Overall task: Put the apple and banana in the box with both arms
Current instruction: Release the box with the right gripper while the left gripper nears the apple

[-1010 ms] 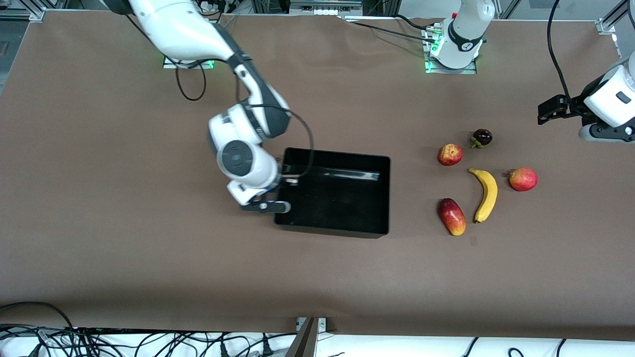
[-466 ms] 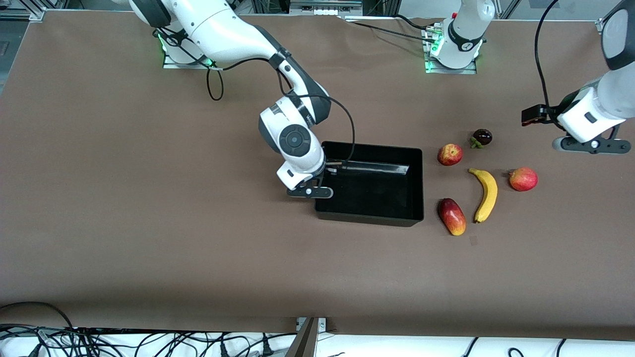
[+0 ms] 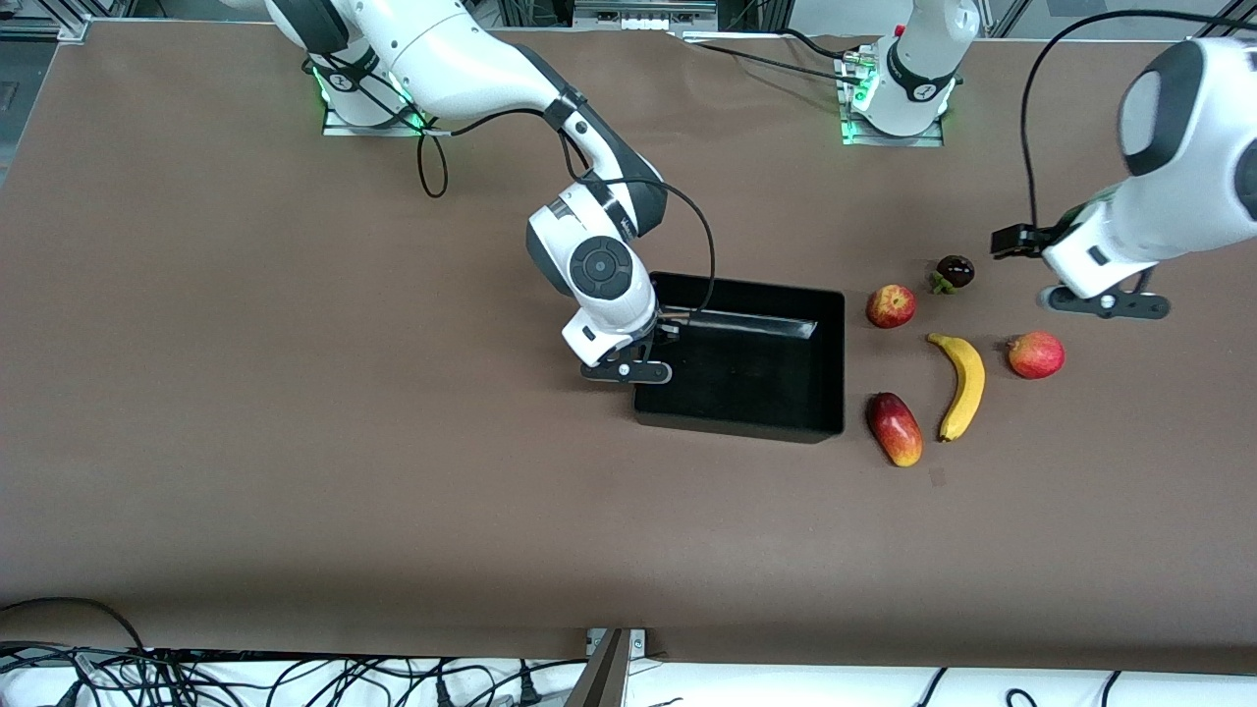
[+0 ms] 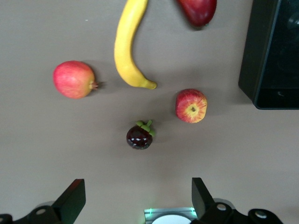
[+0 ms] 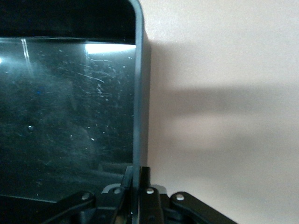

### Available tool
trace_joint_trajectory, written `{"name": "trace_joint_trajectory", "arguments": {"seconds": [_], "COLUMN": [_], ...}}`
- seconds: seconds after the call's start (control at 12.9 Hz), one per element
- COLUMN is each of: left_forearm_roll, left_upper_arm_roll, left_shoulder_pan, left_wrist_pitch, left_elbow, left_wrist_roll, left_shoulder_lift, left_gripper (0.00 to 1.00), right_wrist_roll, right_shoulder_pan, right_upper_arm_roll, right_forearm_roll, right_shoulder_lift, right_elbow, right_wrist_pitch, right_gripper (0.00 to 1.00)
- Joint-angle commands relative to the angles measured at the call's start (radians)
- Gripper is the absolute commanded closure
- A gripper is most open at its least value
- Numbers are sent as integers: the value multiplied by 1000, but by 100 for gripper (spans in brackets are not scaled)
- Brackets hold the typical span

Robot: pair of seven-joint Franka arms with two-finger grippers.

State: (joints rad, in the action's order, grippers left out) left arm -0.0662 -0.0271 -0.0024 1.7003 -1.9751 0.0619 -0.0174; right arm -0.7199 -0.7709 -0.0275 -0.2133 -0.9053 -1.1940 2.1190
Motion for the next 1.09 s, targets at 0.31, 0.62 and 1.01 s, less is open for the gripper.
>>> {"name": "trace_joint_trajectory", "arguments": {"seconds": [0.31,0.62,1.01], "left_forearm_roll": [-1,-1,-1], "left_upper_arm_roll": [-65,-66,-128], "left_shoulder_pan": [7,2,1], "left_wrist_pitch": [263,419,654], "left_elbow": [-274,-399,-541], "left_wrist_roll": [-8,-7,-8], "left_shoulder_lift": [70,71,60], "left_gripper": [0,0,0], "right_wrist_roll": [2,121,337], "right_shoulder_pan": [34,67,129], "right_upper_arm_roll": [-51,-184,-299], "right_forearm_roll": [-11,28,22], "right_shoulder_lift": [129,287,544], "right_elbow": [39,33,-121], "right_wrist_pitch": [-85,-264,-390], "right_gripper": [0,0,0]}}
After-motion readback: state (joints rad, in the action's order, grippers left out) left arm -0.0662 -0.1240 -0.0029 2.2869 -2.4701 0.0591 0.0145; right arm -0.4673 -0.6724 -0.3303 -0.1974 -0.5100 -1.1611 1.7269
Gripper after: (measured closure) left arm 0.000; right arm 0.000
